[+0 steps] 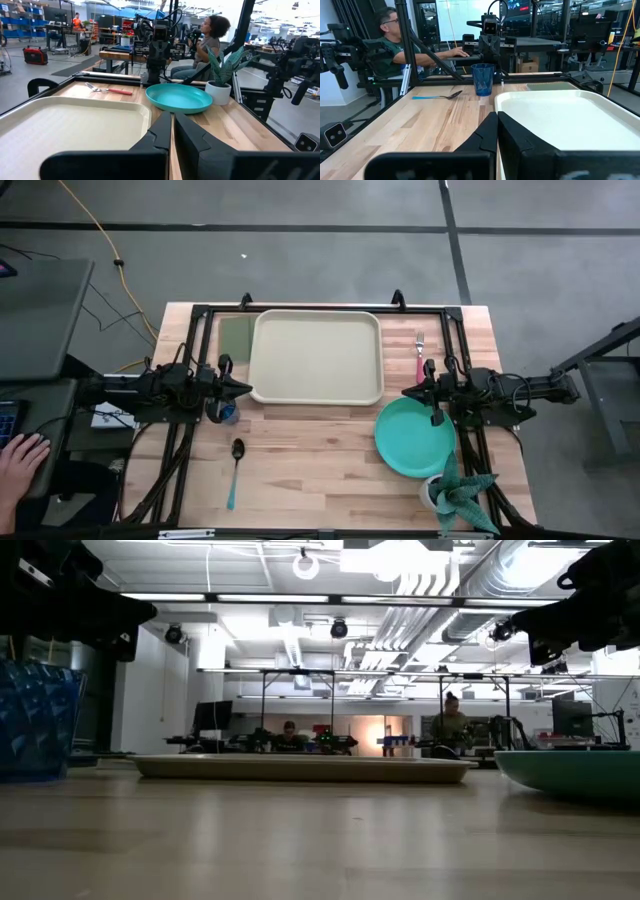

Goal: Pick and place plate/cup/fork/spoon on tray

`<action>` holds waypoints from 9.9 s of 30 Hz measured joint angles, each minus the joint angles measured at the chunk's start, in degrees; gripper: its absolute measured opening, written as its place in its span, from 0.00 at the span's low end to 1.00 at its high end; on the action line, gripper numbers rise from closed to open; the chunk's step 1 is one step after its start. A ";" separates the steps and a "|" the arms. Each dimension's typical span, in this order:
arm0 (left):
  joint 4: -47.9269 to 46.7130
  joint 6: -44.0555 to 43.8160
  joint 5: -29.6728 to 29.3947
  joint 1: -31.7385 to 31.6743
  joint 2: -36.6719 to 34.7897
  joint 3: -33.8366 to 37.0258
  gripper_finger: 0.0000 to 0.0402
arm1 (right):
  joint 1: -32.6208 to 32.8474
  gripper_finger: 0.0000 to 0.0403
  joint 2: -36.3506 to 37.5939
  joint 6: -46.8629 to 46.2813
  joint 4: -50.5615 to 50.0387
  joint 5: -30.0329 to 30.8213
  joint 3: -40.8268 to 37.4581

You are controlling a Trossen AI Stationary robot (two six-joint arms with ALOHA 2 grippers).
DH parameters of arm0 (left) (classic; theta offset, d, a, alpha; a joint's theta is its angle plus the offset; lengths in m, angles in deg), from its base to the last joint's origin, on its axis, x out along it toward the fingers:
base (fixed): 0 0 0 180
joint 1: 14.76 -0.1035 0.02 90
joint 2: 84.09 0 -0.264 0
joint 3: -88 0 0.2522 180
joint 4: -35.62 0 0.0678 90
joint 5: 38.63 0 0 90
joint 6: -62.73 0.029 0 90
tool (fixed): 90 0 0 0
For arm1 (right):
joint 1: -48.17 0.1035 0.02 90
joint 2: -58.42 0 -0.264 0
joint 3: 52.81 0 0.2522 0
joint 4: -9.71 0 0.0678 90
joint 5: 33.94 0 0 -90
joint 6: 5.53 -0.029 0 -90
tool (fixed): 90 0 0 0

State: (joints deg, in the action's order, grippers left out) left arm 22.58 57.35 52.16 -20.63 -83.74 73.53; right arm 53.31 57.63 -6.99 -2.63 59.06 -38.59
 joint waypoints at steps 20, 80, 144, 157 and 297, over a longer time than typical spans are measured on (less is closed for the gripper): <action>-0.01 -0.01 -0.01 0.02 -0.01 0.00 0.01 | 0.00 0.00 0.00 -0.01 0.01 0.00 -0.01; -0.01 0.01 -0.01 0.00 -0.01 0.00 0.01 | -0.01 0.00 0.00 0.01 0.00 0.00 0.01; -0.01 -0.01 -0.01 0.02 0.00 0.00 0.01 | -0.01 0.00 -0.01 -0.01 -0.01 0.00 0.01; -0.01 -0.01 0.01 0.02 -0.01 -0.02 0.01 | -0.01 0.00 0.00 -0.01 -0.01 0.00 -0.01; -11.70 -42.62 -23.93 -23.45 83.61 -29.35 0.03 | 0.00 0.00 -0.01 0.00 -0.01 0.00 0.01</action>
State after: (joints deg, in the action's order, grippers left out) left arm 10.87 14.74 28.22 -44.08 -0.13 44.17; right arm 53.31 57.62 -6.99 -2.64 59.06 -38.58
